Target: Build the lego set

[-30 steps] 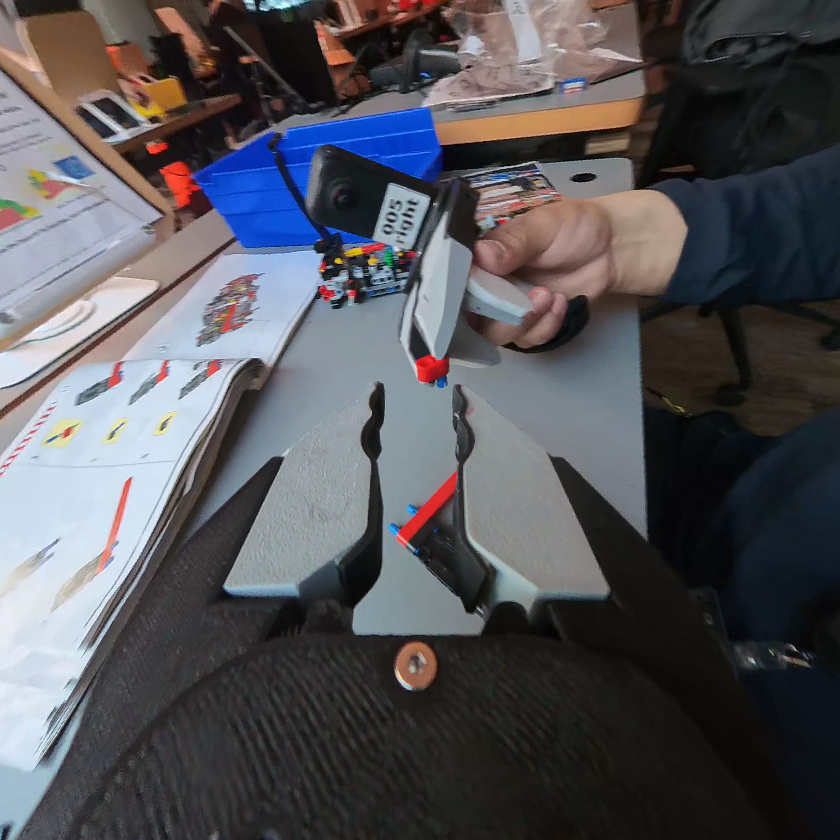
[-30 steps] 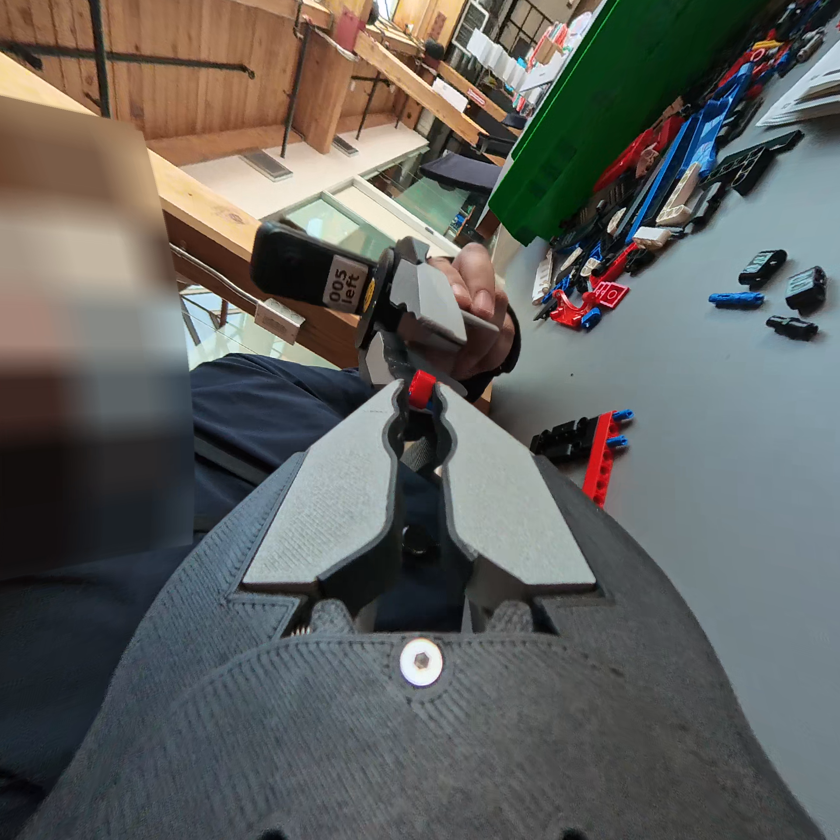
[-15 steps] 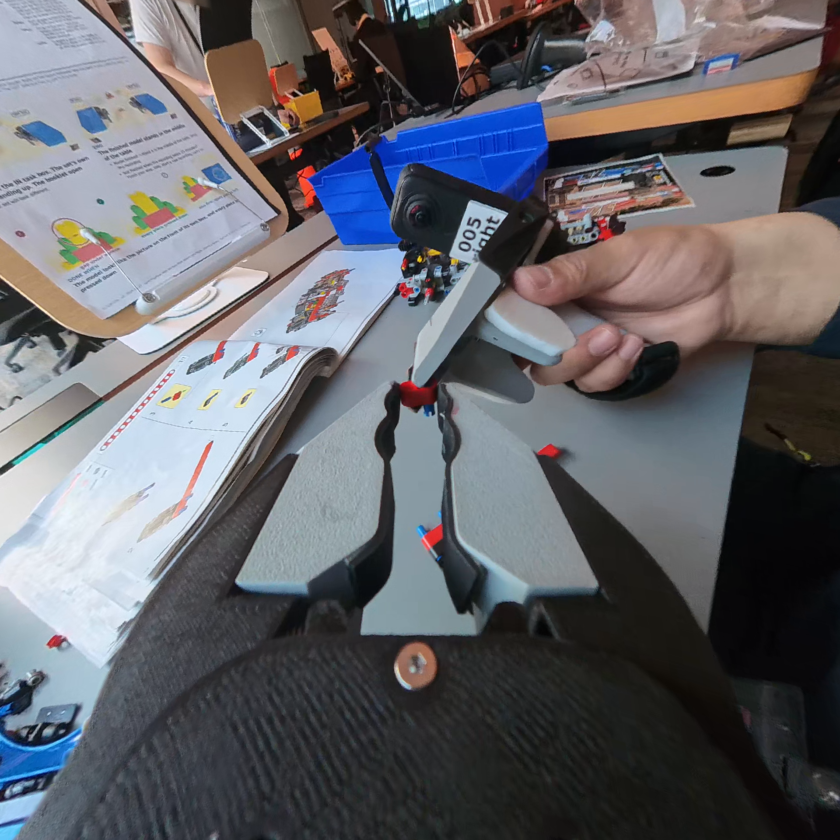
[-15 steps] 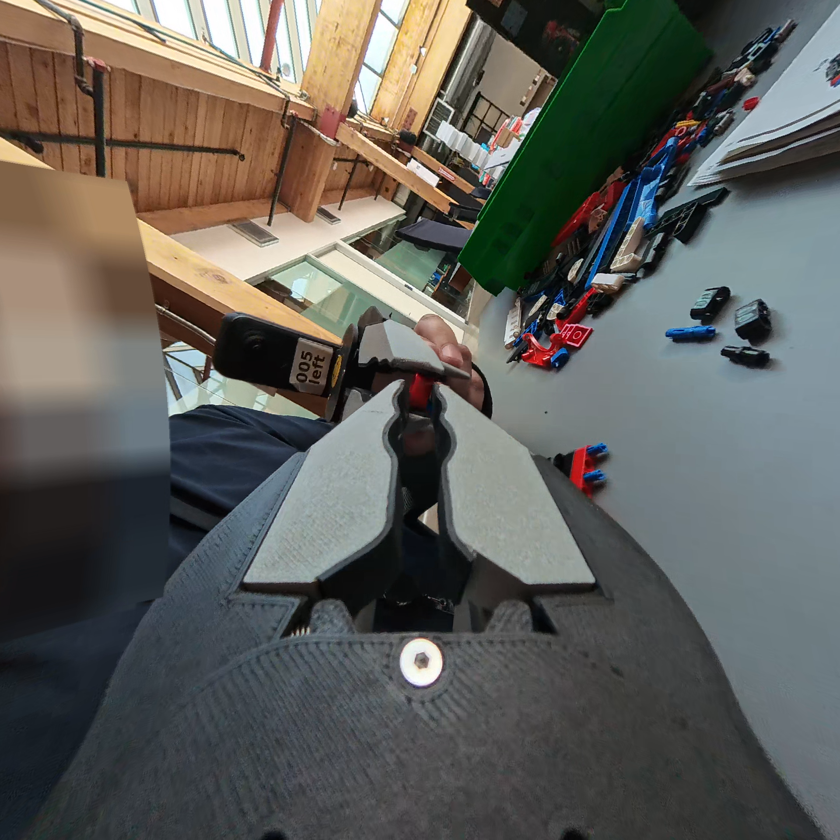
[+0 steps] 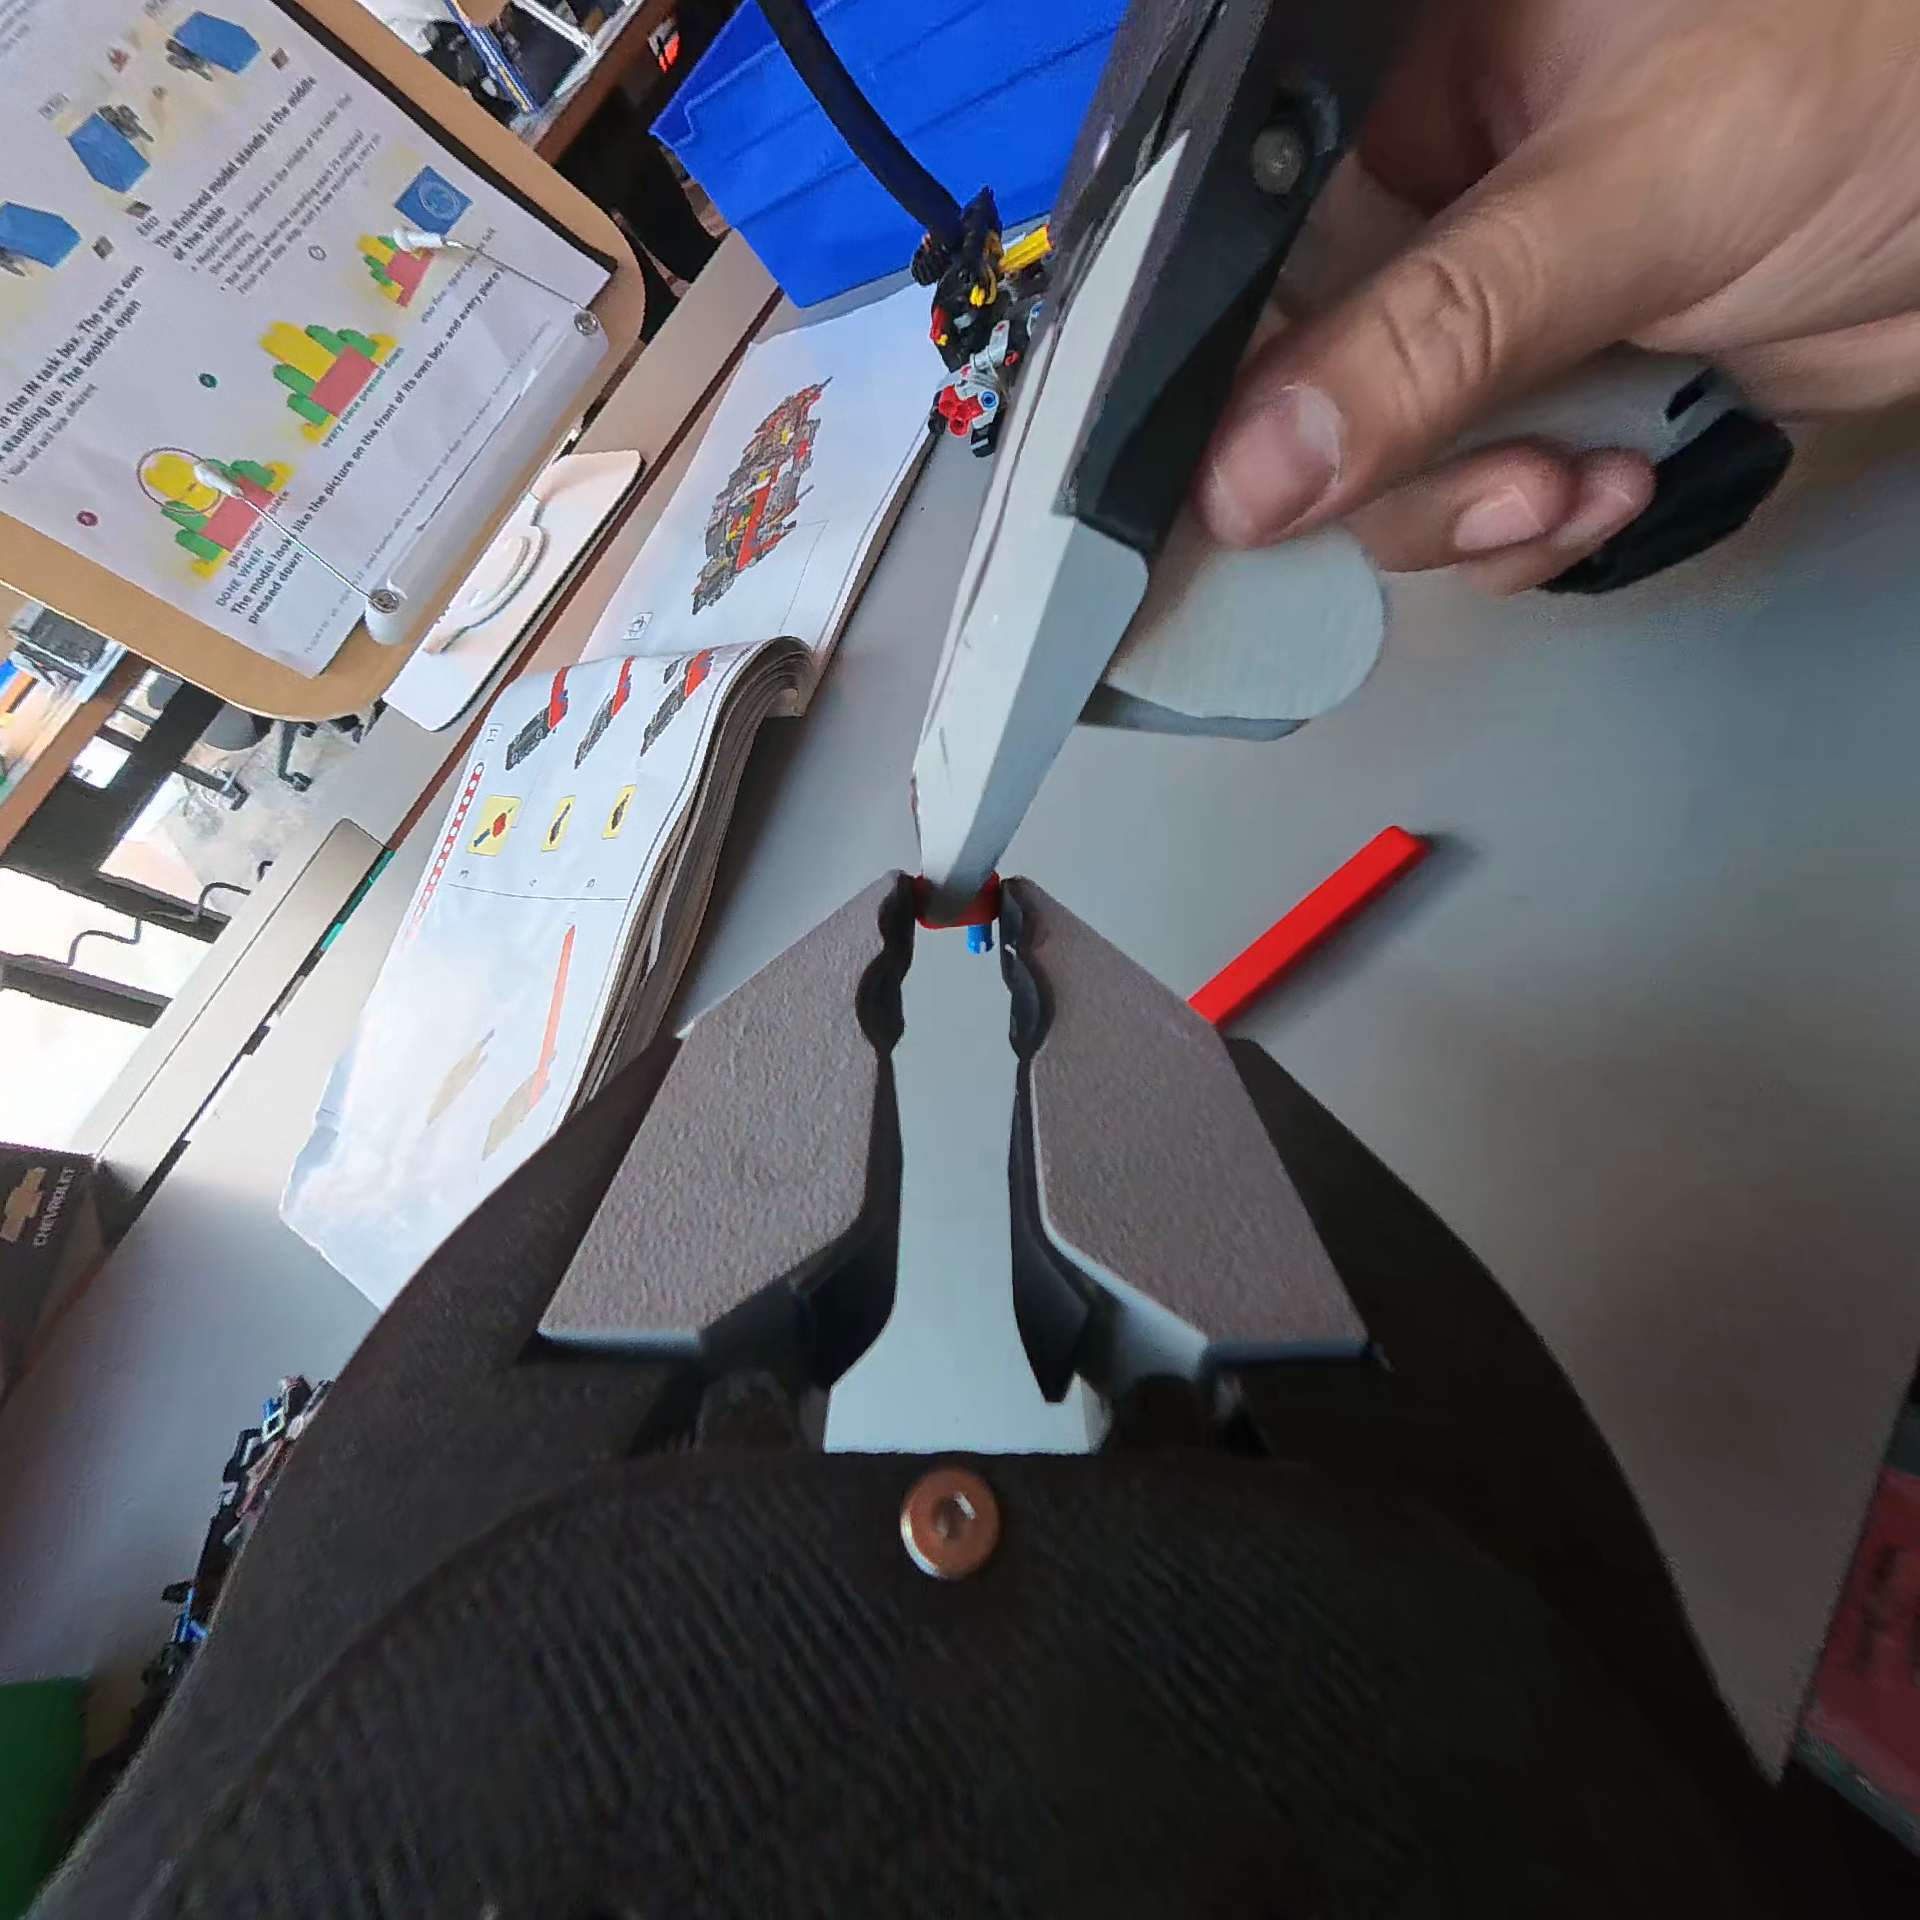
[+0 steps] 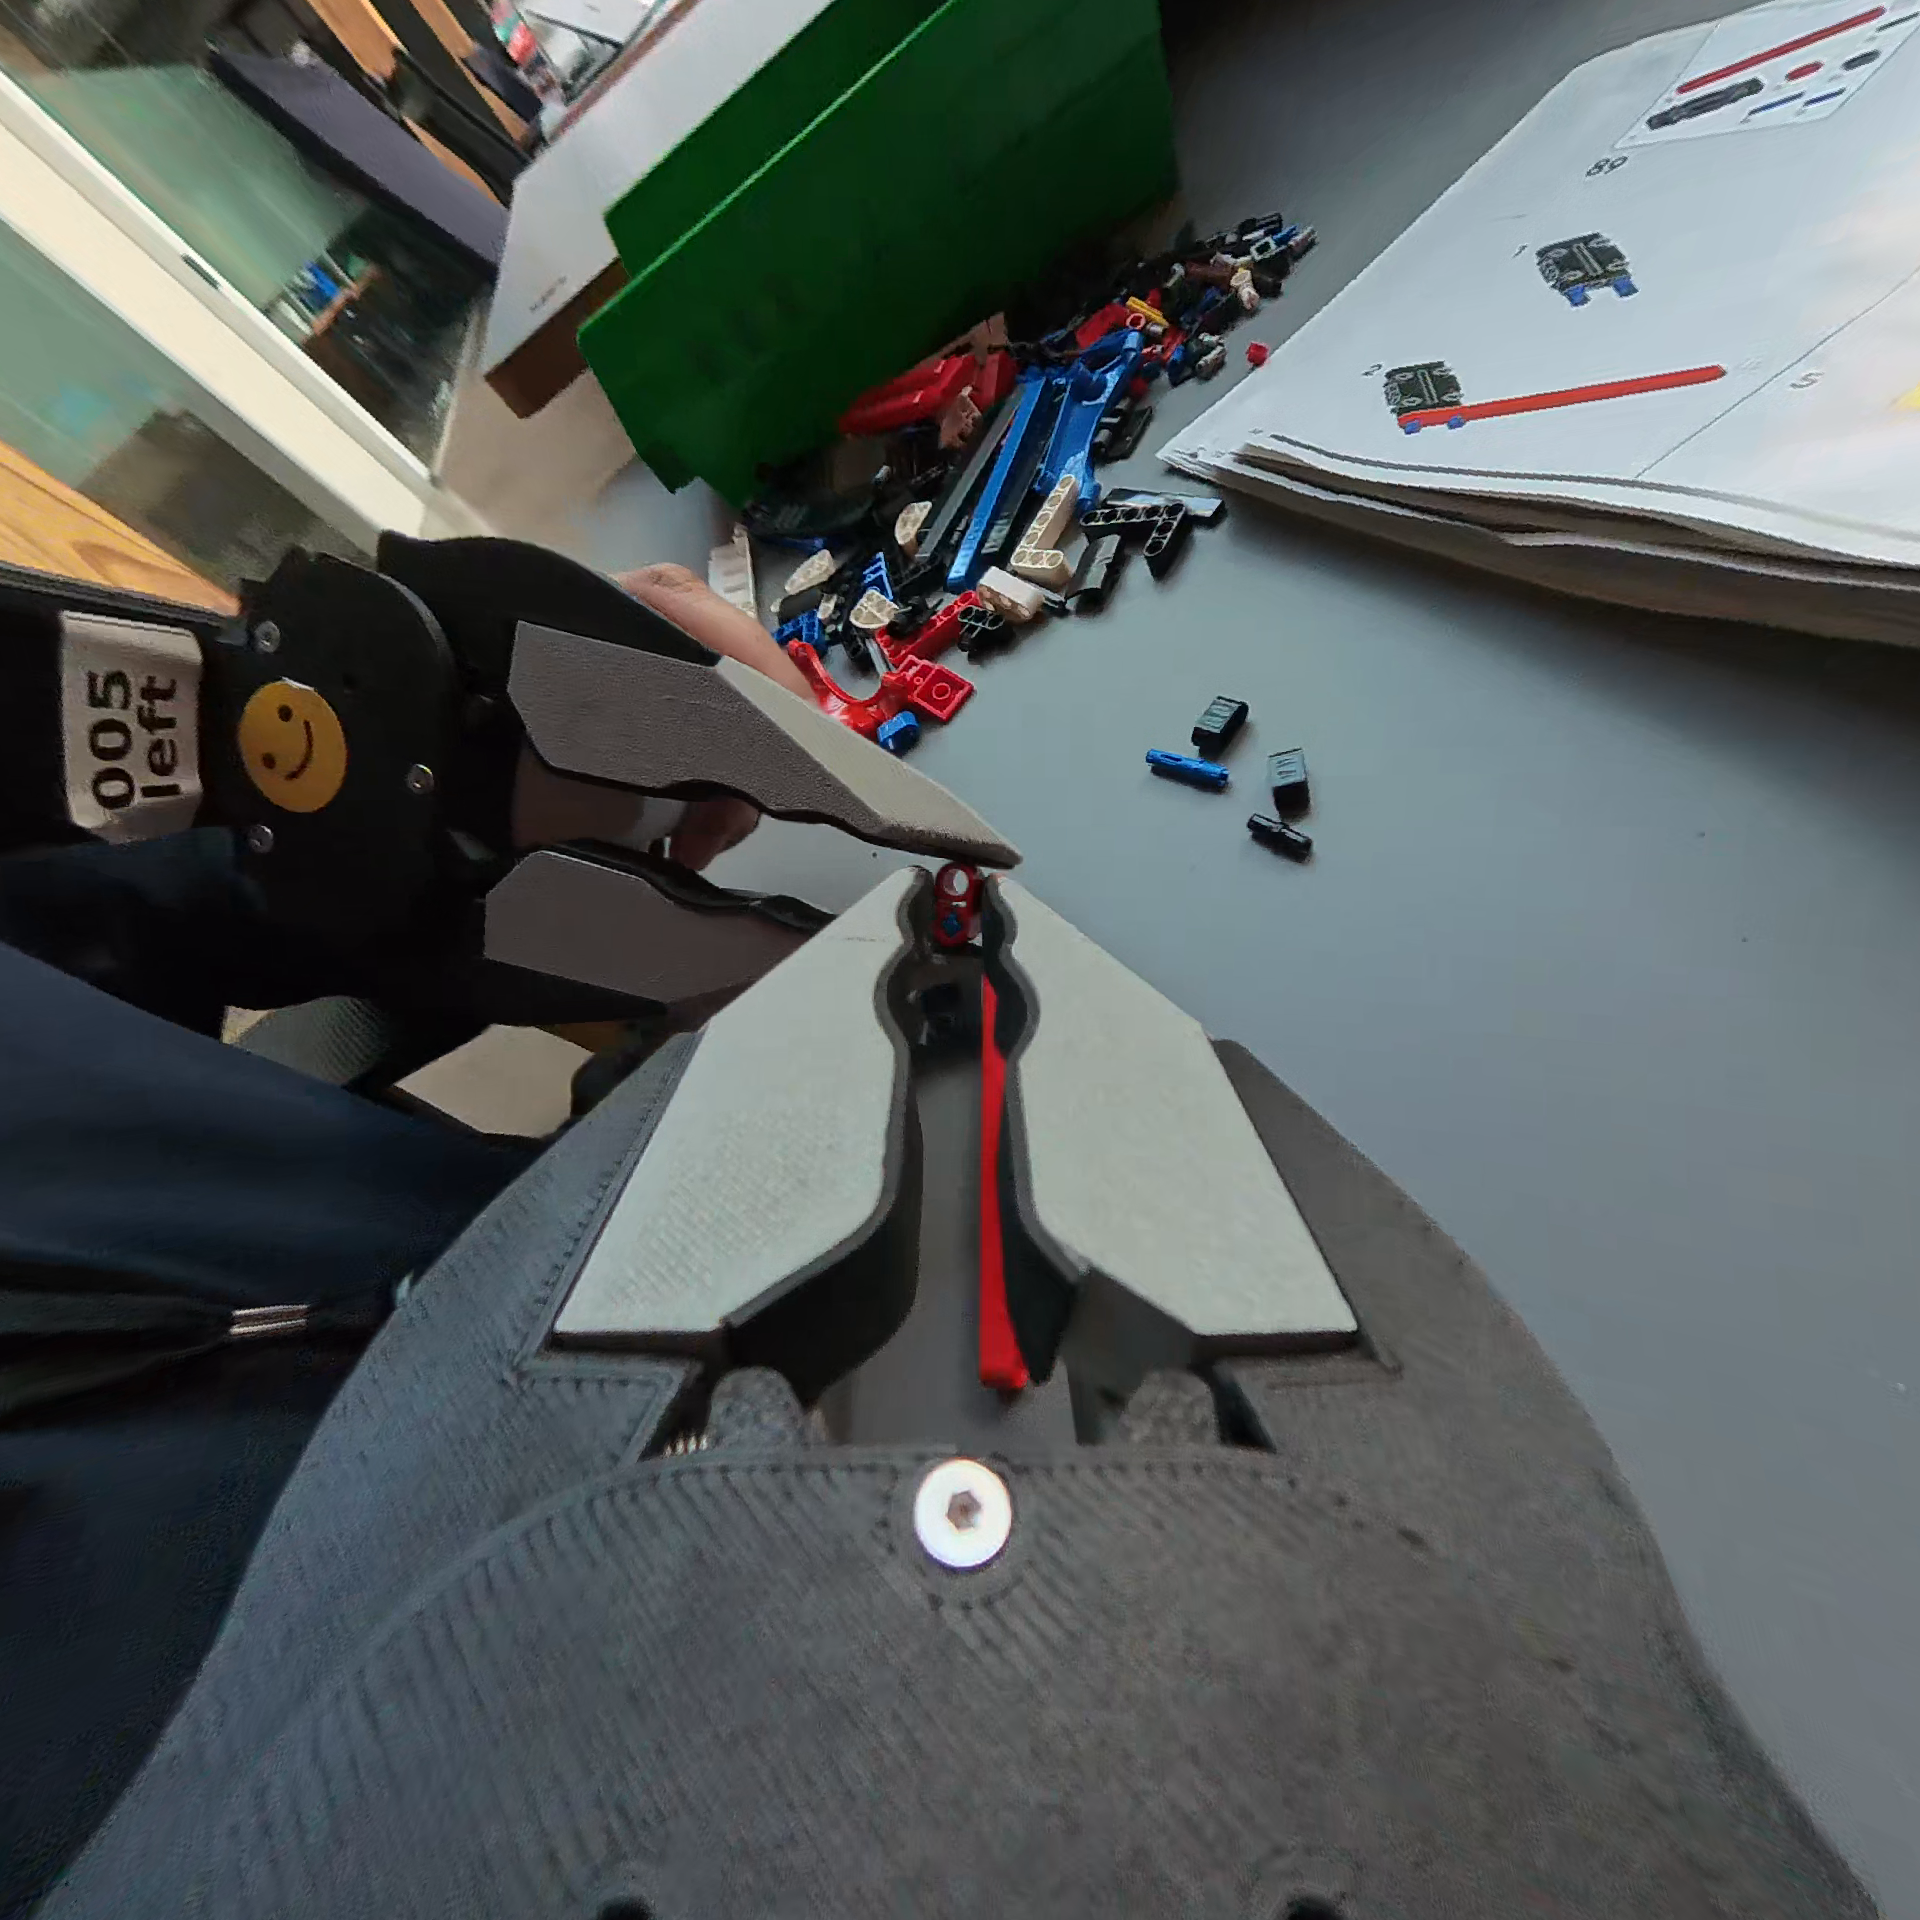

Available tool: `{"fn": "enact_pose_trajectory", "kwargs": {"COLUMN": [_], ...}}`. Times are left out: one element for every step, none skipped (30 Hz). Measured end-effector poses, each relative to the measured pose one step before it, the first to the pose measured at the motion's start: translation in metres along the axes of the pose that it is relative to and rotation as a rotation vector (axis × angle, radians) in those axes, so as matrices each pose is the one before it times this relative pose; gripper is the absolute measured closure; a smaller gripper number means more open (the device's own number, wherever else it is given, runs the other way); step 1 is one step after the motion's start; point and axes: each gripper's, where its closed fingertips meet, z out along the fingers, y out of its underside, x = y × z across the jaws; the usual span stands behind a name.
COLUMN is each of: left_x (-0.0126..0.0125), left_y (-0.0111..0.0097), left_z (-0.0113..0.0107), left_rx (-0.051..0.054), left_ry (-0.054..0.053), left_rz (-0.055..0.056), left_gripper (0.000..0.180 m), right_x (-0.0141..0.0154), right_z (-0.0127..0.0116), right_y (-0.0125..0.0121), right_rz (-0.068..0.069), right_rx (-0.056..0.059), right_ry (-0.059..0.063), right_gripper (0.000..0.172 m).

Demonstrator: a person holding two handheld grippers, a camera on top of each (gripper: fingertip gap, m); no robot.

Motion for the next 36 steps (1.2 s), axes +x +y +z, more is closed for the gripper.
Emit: {"fn": "enact_pose_trajectory", "kwargs": {"left_x": [0.0003,0.00053,0.00055,0.00046,-0.00091,-0.00149,-0.0003,0.00053,0.00183,0.00328,0.00375,0.00576,0.00426,0.00392,0.00157,0.00061,0.00146,0.00168,0.00028,0.00044,0.00059,-0.00008,0.00001,-0.00165,-0.00217,-0.00068,0.00034,0.00153,0.00286,0.00214,0.00088,-0.00149,-0.0028,0.00012,0.00137,-0.00016], "left_y": [0.00061,0.00044,0.00076,0.00239,0.00377,0.0035,0.00349,0.00498,0.00865,0.01179,0.0113,0.00829,0.00236,-0.00024,0.00003,0.00015,0.00016,0.00005,0.0003,-0.00035,-0.00038,-0.00041,-0.00024,0.00033,0.00125,0.00173,0.00129,0.00133,0.0027,0.0042,0.00339,-0.0006,-0.00007,-0.00114,-0.00111,-0.00103], "left_z": [0.00055,0.0002,0.00022,0.00047,0.00016,-0.00136,-0.00302,-0.00347,-0.00211,-0.00052,0.00046,0.0011,0.00053,-0.00003,0.00041,0.00029,0.00026,0.00061,0.00084,0.0005,0.00046,0.00028,0.00019,-0.00051,-0.00122,-0.00201,-0.00252,-0.00211,-0.00054,0.00112,0.00184,0.00088,0.00099,0.00082,0.00103,0.00093], "left_rx": [-0.0012,0.0013,0.0006,-0.0093,-0.0182,-0.0128,-0.0088,-0.015,-0.0369,-0.0593,-0.0575,-0.0391,-0.0037,0.0096,0.001,-0.004,-0.005,-0.004,-0.0044,0.0013,0.0017,0.0022,0.0025,-0.0011,-0.0091,-0.0125,-0.0088,-0.0056,-0.0137,-0.0253,-0.0198,0.01,0.0051,0.0079,0.0006,-0.0013], "left_ry": [0.0051,0.0066,0.0076,0.009,0.0041,0.0038,0.0145,0.0213,0.0278,0.0369,0.0385,0.0459,0.0333,0.0312,0.0152,0.0083,0.0137,0.0171,0.0103,0.0122,0.0136,0.0069,0.004,-0.0068,-0.0079,0.0013,0.0057,0.0111,0.0166,0.01,-0.0008,-0.0197,-0.0274,-0.0053,0.0098,0.001], "left_rz": [-0.0062,-0.01,-0.0116,-0.0118,-0.0144,-0.0178,-0.0189,-0.0231,-0.026,-0.0268,-0.0257,-0.0202,-0.0262,-0.0172,-0.0129,-0.0084,-0.004,-0.007,-0.0076,-0.0044,0.0002,0.0082,0.0137,0.0037,-0.0055,-0.0117,-0.0173,-0.021,-0.0218,-0.0191,-0.0116,0.0026,0.0188,0.0145,-0.0022,0.0054], "left_gripper": [0.167,0.166,0.166,0.166,0.161,0.157,0.155,0.151,0.144,0.139,0.138,0.138,0.145,0.146,0.149,0.151,0.153,0.158,0.16,0.16,0.161,0.162,0.162,0.162,0.162,0.158,0.154,0.149,0.142,0.135,0.133,0.135,0.14,0.144,0.148,0.152], "right_x": [0.00043,0.0002,0.00078,0.00185,0.00238,0.00291,0.00355,0.00348,0.00336,0.00315,0.00325,0.00301,0.0018,0.00047,0.00007,-0.0007,-0.00079,-0.00078,-0.00067,-0.00015,0.00039,0.00044,0.00029,-0.00003,-0.00048,0.00024,0.00112,0.00121,0.00063,0.00016,-0.00016,-0.00069,-0.0006,-0.00029,0.00024,0.00105], "right_z": [0.00033,0.00019,0.00036,-0.00001,-0.00088,-0.00179,-0.00225,-0.00155,-0.00055,0.00038,0.00103,0.00156,0.002,0.00193,0.00174,0.00147,0.00131,0.00115,0.00112,0.00107,0.00111,0.0012,0.00141,0.00145,0.00161,0.00149,0.00139,0.00135,0.00141,0.00141,0.00138,0.00134,0.00153,0.00136,0.00122,0.00077], "right_y": [0.00073,0.00059,0.00102,0.00144,0.00084,0.00021,0.00113,0.00355,0.00527,0.00524,0.00405,0.00339,0.00253,0.00094,-0.00021,-0.00072,-0.00099,-0.00103,-0.00075,-0.00044,-0.00038,-0.00046,-0.00071,-0.0006,-0.00027,0.00009,0.00025,-0.00013,-0.00039,-0.00022,-0.00039,-0.00063,-0.00037,-0.00021,-0.0003,-0.00019], "right_rz": [-0.0192,-0.0098,0.005,0.0174,0.0233,0.0261,0.0261,0.029,0.0322,0.0301,0.0229,0.017,0.0129,0.0107,0.0115,0.0113,0.0107,0.009,0.0051,0.0034,0.0028,0.0031,0.0065,0.0093,0.0078,0.0056,0.0041,0.0028,0.0025,0.0033,0.0026,0.0005,-0.0001,0.0,-0.0004,-0.0016], "right_rx": [-0.0111,-0.0073,-0.0054,-0.0041,0.0021,0.0062,-0.001,-0.0193,-0.031,-0.0294,-0.0229,-0.0206,-0.0196,-0.0129,-0.0075,-0.0055,-0.0036,-0.0031,-0.004,-0.0052,-0.0053,-0.0058,-0.006,-0.0068,-0.0093,-0.0099,-0.0079,-0.0045,-0.0031,-0.004,-0.0022,-0.0015,-0.0033,-0.0043,-0.0038,-0.0031], "right_ry": [0.0158,0.0049,-0.0043,-0.0089,-0.0131,-0.0134,-0.0112,-0.0134,-0.0152,-0.0135,-0.0094,-0.006,-0.0103,-0.0153,-0.0159,-0.0181,-0.018,-0.0162,-0.0144,-0.0096,-0.0057,-0.0054,-0.0071,-0.0102,-0.011,-0.0049,0.0019,0.0033,-0.0004,-0.0029,-0.0038,-0.006,-0.0046,-0.0017,0.002,0.0074], "right_gripper": [0.167,0.166,0.167,0.167,0.167,0.167,0.167,0.168,0.167,0.167,0.167,0.167,0.167,0.167,0.167,0.167,0.167,0.167,0.167,0.167,0.167,0.167,0.167,0.167,0.167,0.167,0.167,0.167,0.167,0.167,0.167,0.167,0.167,0.167,0.167,0.167]}}
